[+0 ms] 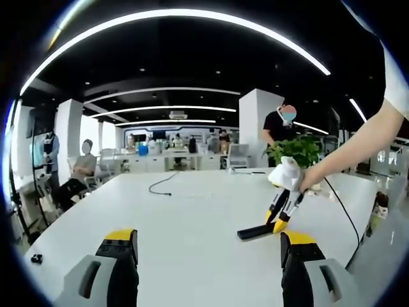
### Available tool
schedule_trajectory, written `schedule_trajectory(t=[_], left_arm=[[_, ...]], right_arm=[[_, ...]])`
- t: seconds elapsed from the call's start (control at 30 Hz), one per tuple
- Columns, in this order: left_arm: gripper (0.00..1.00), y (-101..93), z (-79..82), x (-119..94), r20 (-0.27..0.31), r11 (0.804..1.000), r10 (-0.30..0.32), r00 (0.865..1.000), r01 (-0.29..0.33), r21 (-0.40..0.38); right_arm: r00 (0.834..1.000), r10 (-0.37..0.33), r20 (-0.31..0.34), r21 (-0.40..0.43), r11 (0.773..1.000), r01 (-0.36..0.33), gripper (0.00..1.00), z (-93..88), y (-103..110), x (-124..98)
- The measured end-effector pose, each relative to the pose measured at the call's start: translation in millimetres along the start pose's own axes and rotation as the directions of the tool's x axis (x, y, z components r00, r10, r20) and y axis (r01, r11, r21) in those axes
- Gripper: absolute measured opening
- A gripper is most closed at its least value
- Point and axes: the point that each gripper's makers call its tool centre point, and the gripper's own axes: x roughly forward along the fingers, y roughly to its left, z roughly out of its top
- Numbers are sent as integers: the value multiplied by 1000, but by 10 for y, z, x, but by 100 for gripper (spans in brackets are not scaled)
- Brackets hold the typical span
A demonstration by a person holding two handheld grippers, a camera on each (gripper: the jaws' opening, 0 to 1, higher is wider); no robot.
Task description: Press the specified remote control buttons in sequence, fully releasing each button before pressing the next.
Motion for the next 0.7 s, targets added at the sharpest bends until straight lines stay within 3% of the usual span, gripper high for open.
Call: schedule_trajectory(t=[0.7], left_arm=[[96,11,-8,-4,-5,1000,6,1000,-6,-1]], right_arm=[[1000,1,-11,-1,1000,-1,21,-7,-108,-8]])
